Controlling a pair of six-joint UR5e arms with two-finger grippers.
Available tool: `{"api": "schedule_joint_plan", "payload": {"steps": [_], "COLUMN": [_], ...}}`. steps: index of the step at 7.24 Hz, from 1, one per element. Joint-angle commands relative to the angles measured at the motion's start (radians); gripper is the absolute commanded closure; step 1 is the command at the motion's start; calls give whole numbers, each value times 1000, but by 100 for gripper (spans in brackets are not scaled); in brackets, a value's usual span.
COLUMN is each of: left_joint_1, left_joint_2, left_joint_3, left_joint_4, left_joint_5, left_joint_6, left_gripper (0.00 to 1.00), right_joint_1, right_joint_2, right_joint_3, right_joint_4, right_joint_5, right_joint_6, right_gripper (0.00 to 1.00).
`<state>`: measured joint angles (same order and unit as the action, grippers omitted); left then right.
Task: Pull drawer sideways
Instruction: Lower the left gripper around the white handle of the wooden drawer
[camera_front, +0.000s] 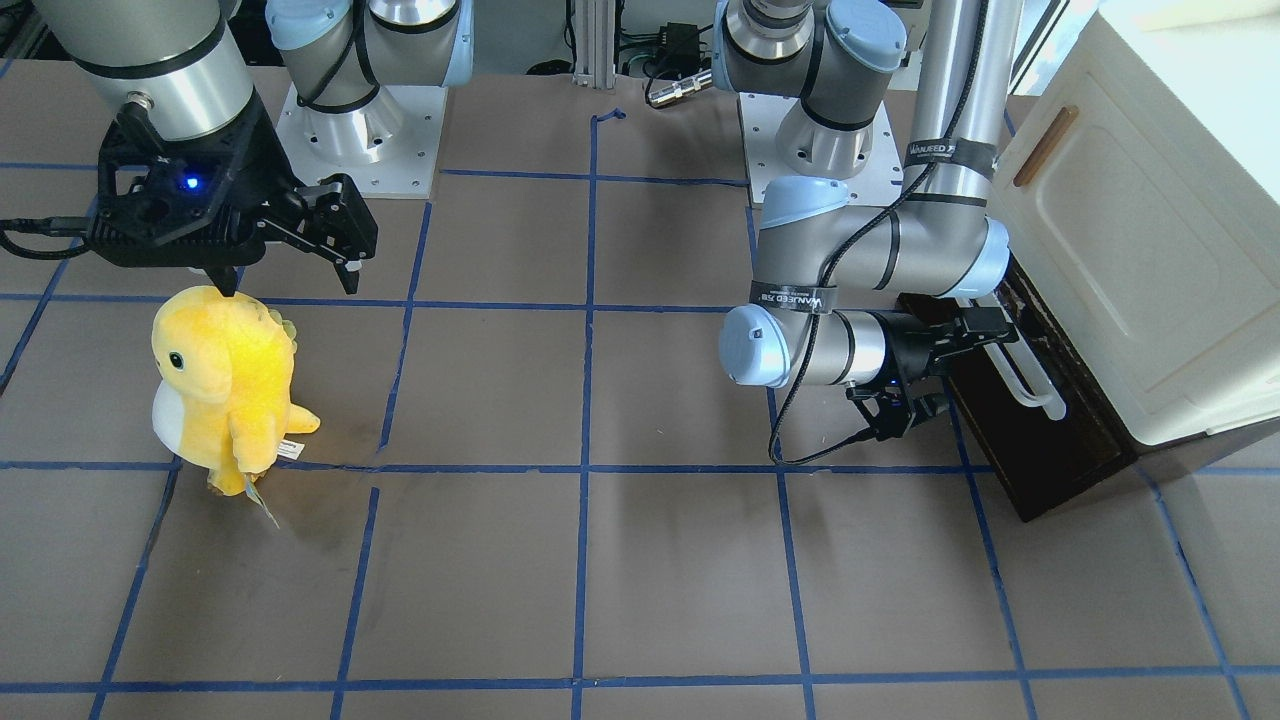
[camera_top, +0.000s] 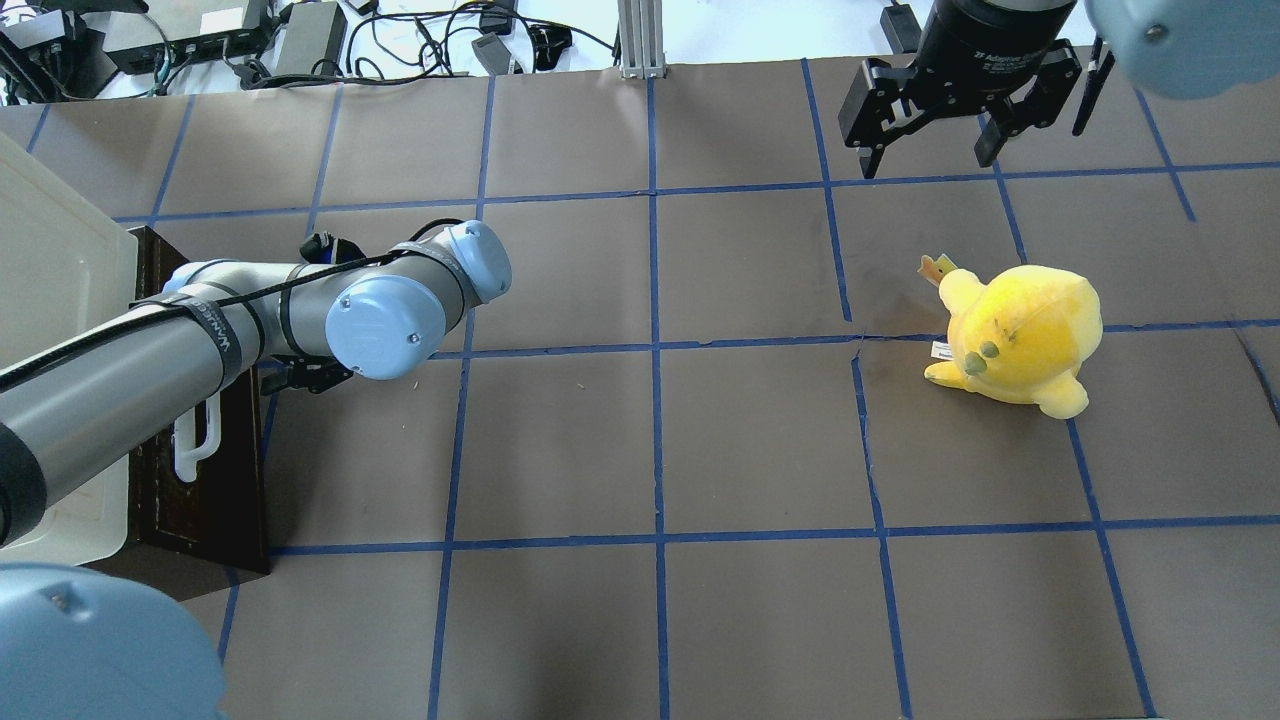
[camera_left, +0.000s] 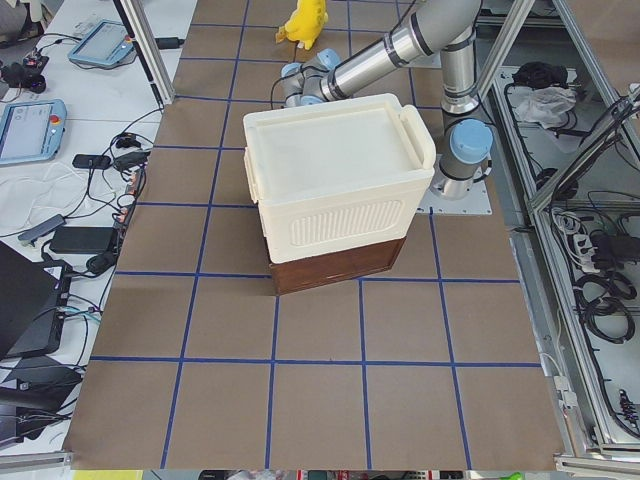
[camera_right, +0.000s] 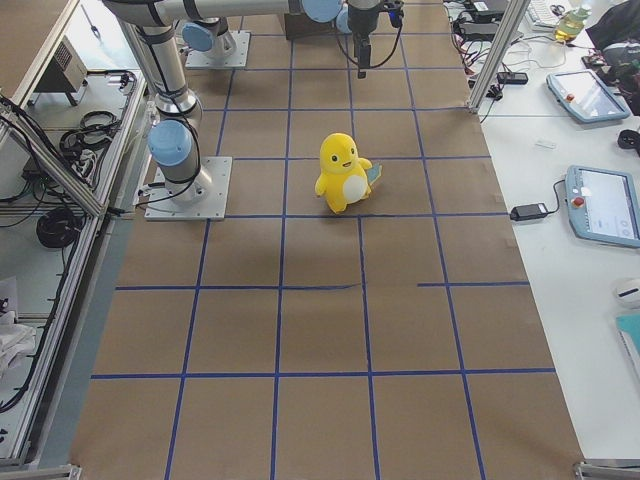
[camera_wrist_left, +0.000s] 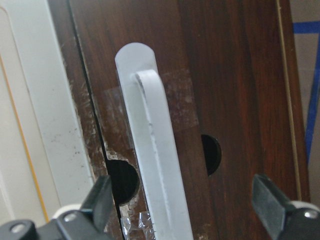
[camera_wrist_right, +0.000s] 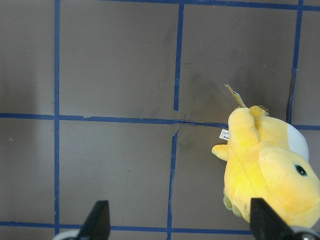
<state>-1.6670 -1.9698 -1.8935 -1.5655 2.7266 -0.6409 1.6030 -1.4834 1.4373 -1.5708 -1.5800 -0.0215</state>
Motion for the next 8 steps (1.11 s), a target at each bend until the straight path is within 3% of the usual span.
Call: {"api": "schedule_joint_plan", "payload": {"steps": [1, 2, 8], "left_joint_1": [1, -3, 10], "left_joint_2": [3, 9, -4], "left_joint_3": [-4, -9, -16], "left_joint_4": [-34, -60, -64], "left_joint_5": [45, 92, 113], "left_joint_6": [-8, -16, -42], "left_gripper": [7, 8, 16], "right_joint_1": [0, 0, 0], "right_joint_2": [0, 0, 0], "right_joint_3": [0, 0, 0], "right_joint_4": [0, 0, 0], "right_joint_5": [0, 0, 0], "right_joint_6": [0, 0, 0], "right_gripper": [0, 0, 0]}}
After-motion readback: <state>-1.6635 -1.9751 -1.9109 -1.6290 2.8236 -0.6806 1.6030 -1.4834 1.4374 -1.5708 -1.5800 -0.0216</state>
